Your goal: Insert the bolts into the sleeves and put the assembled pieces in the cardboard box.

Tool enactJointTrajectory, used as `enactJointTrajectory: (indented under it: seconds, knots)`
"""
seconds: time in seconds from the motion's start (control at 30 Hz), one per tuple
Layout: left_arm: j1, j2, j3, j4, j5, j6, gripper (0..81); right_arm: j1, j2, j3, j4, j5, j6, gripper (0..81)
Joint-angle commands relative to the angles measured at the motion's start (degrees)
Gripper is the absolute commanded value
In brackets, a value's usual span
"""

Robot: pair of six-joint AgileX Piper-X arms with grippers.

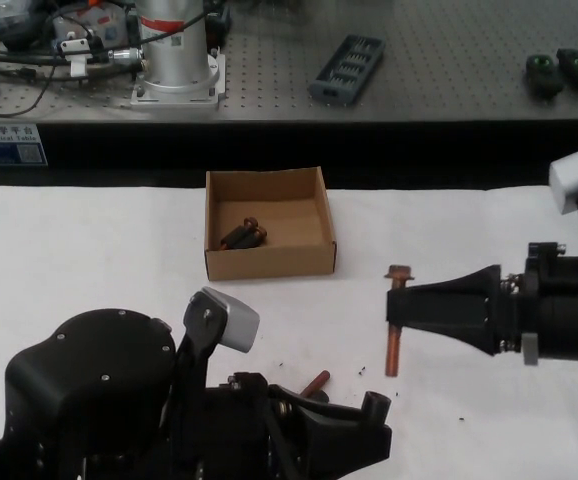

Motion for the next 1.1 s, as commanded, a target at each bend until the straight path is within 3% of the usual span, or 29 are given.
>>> enactJointTrajectory:
  seconds: [0.0, 0.83, 1.07]
  knots:
    - [-0.2, -0.1, -0.4, -0.8, 0.8, -0.8, 9.7, 0.5, -0.6, -0.2, 0.0, 0.2, -0.5, 4.3]
    - [-0.2, -0.1, -0.4, -5.5, -0.5, -4.2, 9.7, 0.8, -0.6, -0.2, 3.6, 0.1, -3.2, 4.3]
    - [-0.2, -0.1, -0.4, -5.6, -7.2, -9.7, 9.7, 0.8, -0.7, -0.2, 3.7, -1.1, -3.3, 4.3]
